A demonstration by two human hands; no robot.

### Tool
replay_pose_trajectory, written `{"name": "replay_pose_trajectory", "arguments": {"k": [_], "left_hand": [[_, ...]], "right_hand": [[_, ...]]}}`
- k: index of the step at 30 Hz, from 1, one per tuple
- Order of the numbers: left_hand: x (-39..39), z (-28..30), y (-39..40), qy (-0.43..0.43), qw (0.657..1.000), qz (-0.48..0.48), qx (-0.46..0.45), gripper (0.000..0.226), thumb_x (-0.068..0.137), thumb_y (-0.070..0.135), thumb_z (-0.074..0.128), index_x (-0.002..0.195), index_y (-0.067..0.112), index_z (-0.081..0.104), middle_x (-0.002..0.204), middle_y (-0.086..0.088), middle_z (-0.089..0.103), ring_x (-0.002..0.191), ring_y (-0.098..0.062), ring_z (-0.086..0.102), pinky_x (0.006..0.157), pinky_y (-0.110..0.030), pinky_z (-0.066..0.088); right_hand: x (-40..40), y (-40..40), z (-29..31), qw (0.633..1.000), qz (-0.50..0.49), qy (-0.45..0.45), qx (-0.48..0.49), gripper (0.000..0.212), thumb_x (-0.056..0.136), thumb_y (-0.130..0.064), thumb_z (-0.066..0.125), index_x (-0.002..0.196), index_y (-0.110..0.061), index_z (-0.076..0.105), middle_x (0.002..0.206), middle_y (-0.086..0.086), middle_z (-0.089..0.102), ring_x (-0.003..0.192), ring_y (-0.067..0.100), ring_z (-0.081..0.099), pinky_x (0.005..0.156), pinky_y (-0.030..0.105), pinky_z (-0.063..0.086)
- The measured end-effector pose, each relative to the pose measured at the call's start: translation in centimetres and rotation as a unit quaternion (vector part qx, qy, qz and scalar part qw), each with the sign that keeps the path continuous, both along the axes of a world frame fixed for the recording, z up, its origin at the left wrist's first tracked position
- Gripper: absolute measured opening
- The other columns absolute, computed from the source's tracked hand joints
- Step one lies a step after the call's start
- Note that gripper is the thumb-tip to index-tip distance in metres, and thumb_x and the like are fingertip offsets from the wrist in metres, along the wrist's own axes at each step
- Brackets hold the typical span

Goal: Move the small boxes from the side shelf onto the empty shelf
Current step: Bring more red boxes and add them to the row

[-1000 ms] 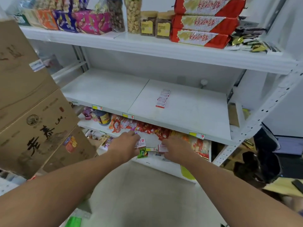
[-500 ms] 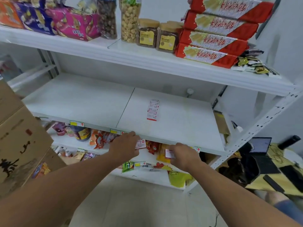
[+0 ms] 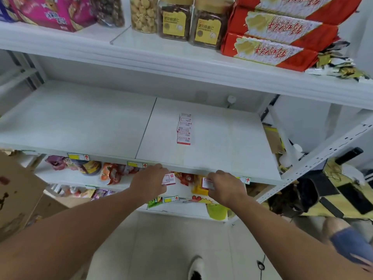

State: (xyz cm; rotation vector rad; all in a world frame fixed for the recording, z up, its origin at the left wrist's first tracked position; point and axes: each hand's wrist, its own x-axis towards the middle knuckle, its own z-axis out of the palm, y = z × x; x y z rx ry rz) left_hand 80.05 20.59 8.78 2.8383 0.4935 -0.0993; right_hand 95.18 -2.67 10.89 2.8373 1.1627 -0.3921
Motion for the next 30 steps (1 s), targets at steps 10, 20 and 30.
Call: {"name": "replay_pose_trajectory", "arguments": {"k": [10, 20, 30], "left_hand": [[8.6, -0.3, 1.1, 0.028, 0.998, 0.047, -0.009, 0.048, 0.090, 0.034, 0.073, 0.137, 0.033, 0.063, 0.122, 0.007, 0.067, 0.110, -0.020, 0.065, 0.091, -0.040, 0.056], [16.7, -2.0, 3.3, 0.043, 0.995, 0.080, 0.028, 0.045, 0.095, 0.036, 0.073, 0.139, 0.032, 0.062, 0.120, -0.002, 0.061, 0.102, -0.020, 0.060, 0.086, -0.041, 0.060], [20.9, -8.1, 5.6, -0.020, 0.999, 0.021, -0.033, 0.047, 0.094, 0.025, 0.073, 0.141, 0.026, 0.065, 0.140, 0.005, 0.066, 0.122, -0.021, 0.056, 0.090, -0.046, 0.061]], "right_hand": [[8.4, 2.4, -3.4, 0.998, 0.047, 0.027, 0.028, 0.038, 0.095, -0.040, 0.064, 0.130, -0.025, 0.062, 0.121, 0.003, 0.061, 0.113, 0.030, 0.062, 0.082, 0.039, 0.051], [13.1, 5.0, -6.4, 0.994, 0.080, 0.070, 0.019, 0.034, 0.094, -0.031, 0.063, 0.126, -0.023, 0.063, 0.114, 0.003, 0.059, 0.109, 0.029, 0.061, 0.075, 0.036, 0.047], [13.4, 7.9, -8.1, 0.998, 0.040, 0.049, 0.031, 0.043, 0.092, -0.030, 0.064, 0.135, -0.024, 0.063, 0.119, 0.003, 0.063, 0.110, 0.028, 0.060, 0.079, 0.039, 0.055]]}}
